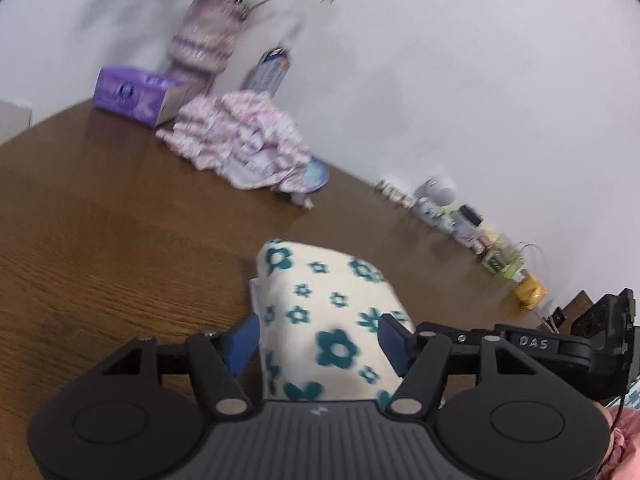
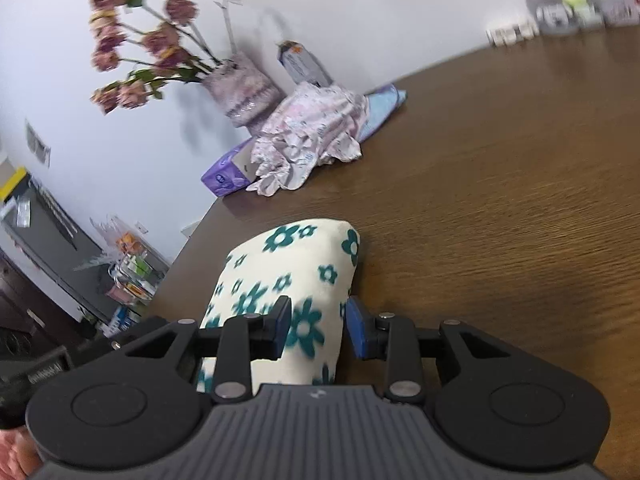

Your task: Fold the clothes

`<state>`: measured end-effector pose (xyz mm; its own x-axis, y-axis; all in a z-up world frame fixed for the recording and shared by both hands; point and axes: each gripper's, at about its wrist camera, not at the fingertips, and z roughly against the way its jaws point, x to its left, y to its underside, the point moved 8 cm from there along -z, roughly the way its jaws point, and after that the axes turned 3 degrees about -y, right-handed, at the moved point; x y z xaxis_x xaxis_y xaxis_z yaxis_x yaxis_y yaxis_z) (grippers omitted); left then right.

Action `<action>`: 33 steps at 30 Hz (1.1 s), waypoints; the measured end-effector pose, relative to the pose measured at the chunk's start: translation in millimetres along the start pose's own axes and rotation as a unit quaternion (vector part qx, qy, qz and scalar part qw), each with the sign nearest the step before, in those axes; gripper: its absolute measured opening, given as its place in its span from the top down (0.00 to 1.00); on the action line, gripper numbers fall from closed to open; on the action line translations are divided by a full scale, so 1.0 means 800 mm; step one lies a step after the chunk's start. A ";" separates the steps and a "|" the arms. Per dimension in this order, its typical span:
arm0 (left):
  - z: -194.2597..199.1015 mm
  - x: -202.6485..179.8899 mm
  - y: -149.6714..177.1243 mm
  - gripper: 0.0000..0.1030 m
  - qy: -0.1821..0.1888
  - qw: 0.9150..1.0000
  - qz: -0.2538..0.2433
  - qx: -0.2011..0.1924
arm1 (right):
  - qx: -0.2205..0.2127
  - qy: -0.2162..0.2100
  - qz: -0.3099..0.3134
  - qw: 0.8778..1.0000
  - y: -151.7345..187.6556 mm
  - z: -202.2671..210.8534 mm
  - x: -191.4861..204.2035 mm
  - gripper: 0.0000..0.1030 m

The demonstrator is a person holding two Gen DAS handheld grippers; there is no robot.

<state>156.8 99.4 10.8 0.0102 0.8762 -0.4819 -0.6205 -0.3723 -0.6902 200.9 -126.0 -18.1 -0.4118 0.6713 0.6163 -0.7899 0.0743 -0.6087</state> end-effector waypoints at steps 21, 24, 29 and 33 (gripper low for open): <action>-0.044 0.041 0.001 0.67 0.040 0.993 0.097 0.045 | 0.025 0.012 0.042 0.999 0.005 -0.038 0.012 0.81; -0.043 0.041 -0.001 0.69 0.041 0.993 0.099 0.043 | 0.025 0.022 0.061 0.998 0.008 -0.040 0.015 0.81; -0.034 0.042 -0.008 0.68 0.045 0.993 0.100 0.033 | 0.017 0.020 0.063 0.998 0.005 -0.034 0.017 0.78; -0.036 0.035 -0.014 0.65 0.049 0.994 0.089 0.037 | 0.000 -0.026 -0.017 1.000 -0.013 -0.019 0.001 0.71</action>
